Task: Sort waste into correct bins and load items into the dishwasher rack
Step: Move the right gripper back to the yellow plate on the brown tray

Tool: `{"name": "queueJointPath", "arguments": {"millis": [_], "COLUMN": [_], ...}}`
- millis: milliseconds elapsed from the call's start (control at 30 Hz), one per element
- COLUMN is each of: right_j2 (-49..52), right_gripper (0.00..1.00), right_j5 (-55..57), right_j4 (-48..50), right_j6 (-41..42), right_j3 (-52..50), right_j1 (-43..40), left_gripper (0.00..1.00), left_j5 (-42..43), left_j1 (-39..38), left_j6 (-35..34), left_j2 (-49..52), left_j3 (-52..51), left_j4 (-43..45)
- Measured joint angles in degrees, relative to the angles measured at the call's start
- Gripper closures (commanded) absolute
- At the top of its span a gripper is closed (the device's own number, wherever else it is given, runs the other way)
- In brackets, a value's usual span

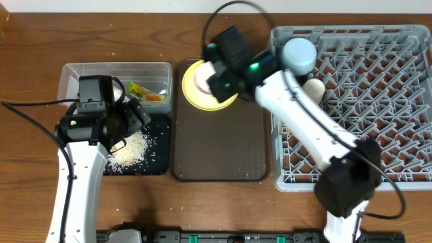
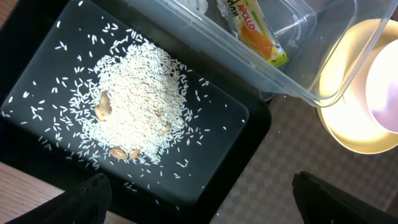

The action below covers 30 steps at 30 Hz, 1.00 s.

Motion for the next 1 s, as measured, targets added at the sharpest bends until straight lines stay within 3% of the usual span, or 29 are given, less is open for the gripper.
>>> {"name": "queueJointPath", "arguments": {"millis": [167, 300, 467, 1000], "right_j2": [4.70, 8.76, 13.35, 18.43], "right_gripper": [0.71, 0.54, 0.50, 0.64], "right_j5": [5.22, 7.58, 8.76, 9.60], "right_j4": [3.87, 7.78, 12.22, 14.73], "right_j6": [-0.13, -2.43, -5.86, -8.70], "right_j3": [0.00, 0.00, 0.00, 0.00], "right_j1": [3.21, 4.11, 4.11, 4.07], "left_gripper": [0.04, 0.04, 0.04, 0.04], "left_j5": [-0.02, 0.00, -0.02, 0.00], "left_j1": [0.00, 0.00, 0.00, 0.00], "left_j6": [0.00, 0.00, 0.00, 0.00], "left_j2": [0.00, 0.00, 0.00, 0.00], "left_j3": [0.00, 0.00, 0.00, 0.00], "left_j4": [-0.02, 0.00, -0.02, -0.02]}}
